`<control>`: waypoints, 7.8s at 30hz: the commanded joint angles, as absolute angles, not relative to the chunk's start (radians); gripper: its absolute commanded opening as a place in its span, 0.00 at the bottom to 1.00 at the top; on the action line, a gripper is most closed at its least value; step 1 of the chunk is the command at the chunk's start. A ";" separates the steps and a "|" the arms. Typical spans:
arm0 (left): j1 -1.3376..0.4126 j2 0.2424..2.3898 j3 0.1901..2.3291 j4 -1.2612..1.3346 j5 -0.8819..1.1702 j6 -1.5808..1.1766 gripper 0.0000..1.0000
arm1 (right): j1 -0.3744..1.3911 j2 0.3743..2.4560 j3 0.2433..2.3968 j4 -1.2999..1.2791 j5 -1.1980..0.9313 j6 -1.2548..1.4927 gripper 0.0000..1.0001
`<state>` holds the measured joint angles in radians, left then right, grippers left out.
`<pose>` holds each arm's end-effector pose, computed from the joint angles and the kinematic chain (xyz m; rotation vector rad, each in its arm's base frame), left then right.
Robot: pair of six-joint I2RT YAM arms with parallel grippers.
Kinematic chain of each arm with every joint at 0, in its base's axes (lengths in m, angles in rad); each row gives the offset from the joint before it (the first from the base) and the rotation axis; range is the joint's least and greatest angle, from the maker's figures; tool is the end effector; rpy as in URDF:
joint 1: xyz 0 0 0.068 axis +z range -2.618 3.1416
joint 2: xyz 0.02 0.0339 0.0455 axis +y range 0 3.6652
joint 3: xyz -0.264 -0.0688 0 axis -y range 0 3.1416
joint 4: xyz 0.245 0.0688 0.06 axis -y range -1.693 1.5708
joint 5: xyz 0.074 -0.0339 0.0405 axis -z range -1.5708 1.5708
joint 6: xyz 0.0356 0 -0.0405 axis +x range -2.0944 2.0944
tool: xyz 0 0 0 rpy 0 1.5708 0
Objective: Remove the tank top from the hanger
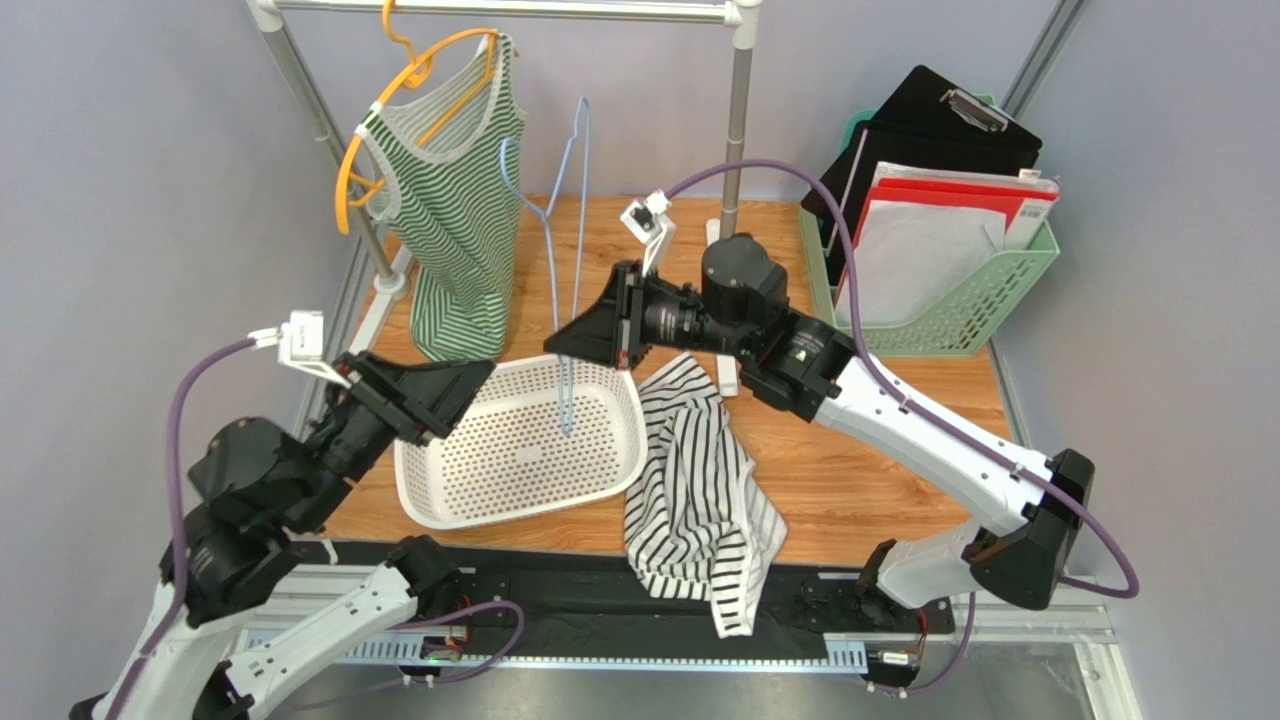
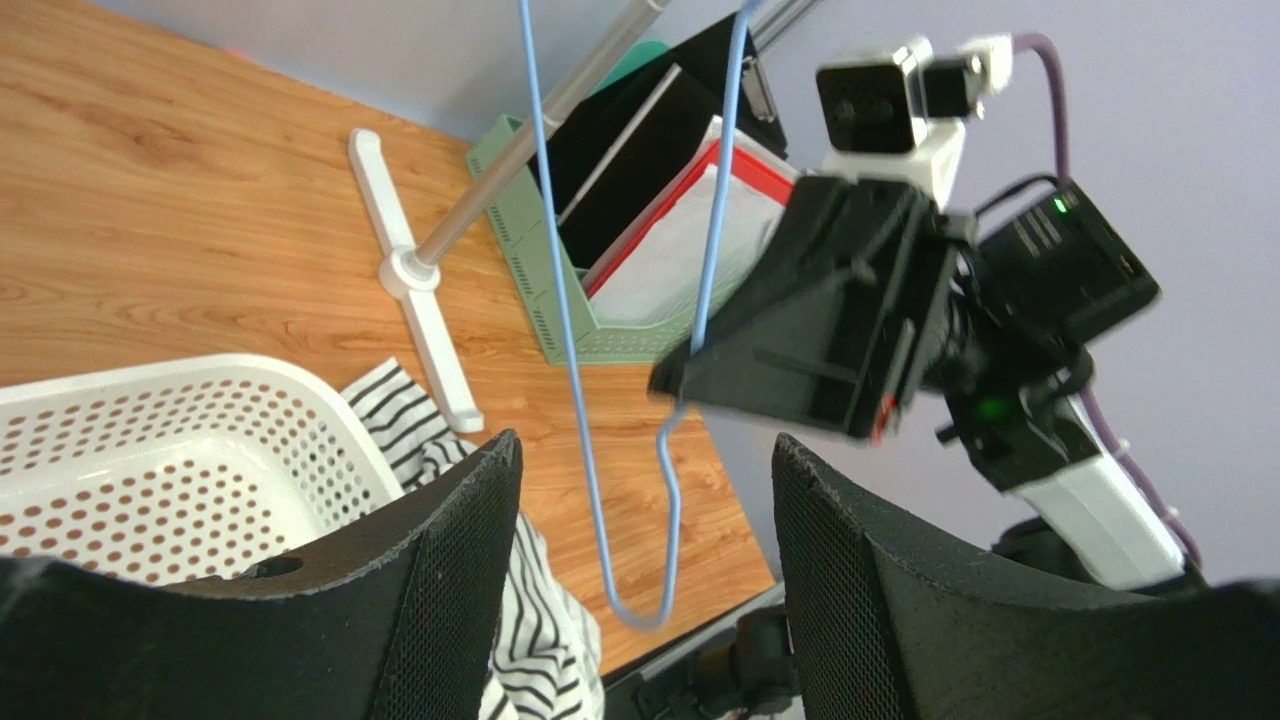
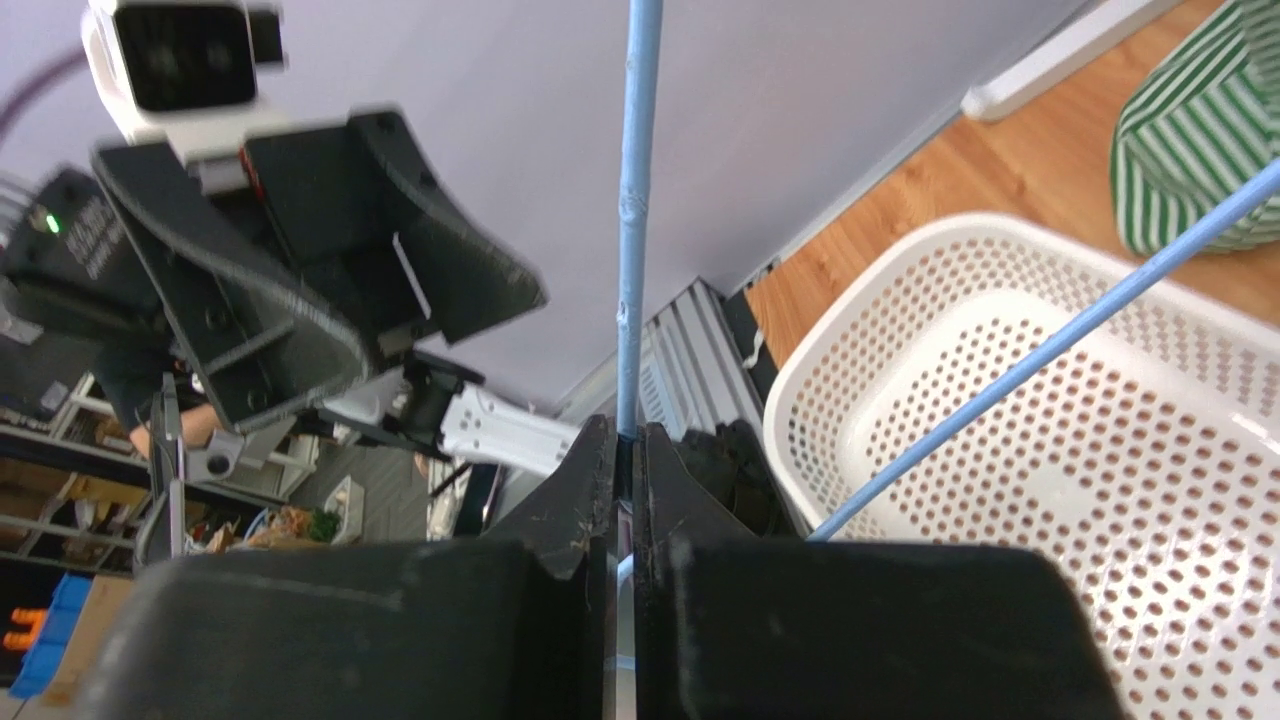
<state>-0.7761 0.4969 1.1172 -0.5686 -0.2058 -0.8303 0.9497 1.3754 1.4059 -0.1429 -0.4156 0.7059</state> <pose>0.0487 -0.0376 0.4362 -0.2200 1.6147 -1.1115 0.1732 0.2667 0.4280 -0.5896 1.8526 1.5296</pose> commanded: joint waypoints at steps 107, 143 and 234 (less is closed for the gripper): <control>-1.238 1.371 1.357 -1.014 -0.563 -1.165 0.90 | 0.739 0.730 1.144 -1.164 0.598 0.796 1.00; -1.276 2.017 1.502 -1.063 -0.480 -1.984 0.86 | 0.739 0.528 1.112 -1.128 0.520 0.643 1.00; -0.485 1.345 1.106 -1.097 -0.425 -1.161 0.00 | 0.739 0.468 1.065 -0.899 0.281 0.479 1.00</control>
<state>-0.4885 1.3808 1.1736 -1.0840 -0.3233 -0.8093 0.7383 0.4622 1.0779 -0.9463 0.3107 0.4835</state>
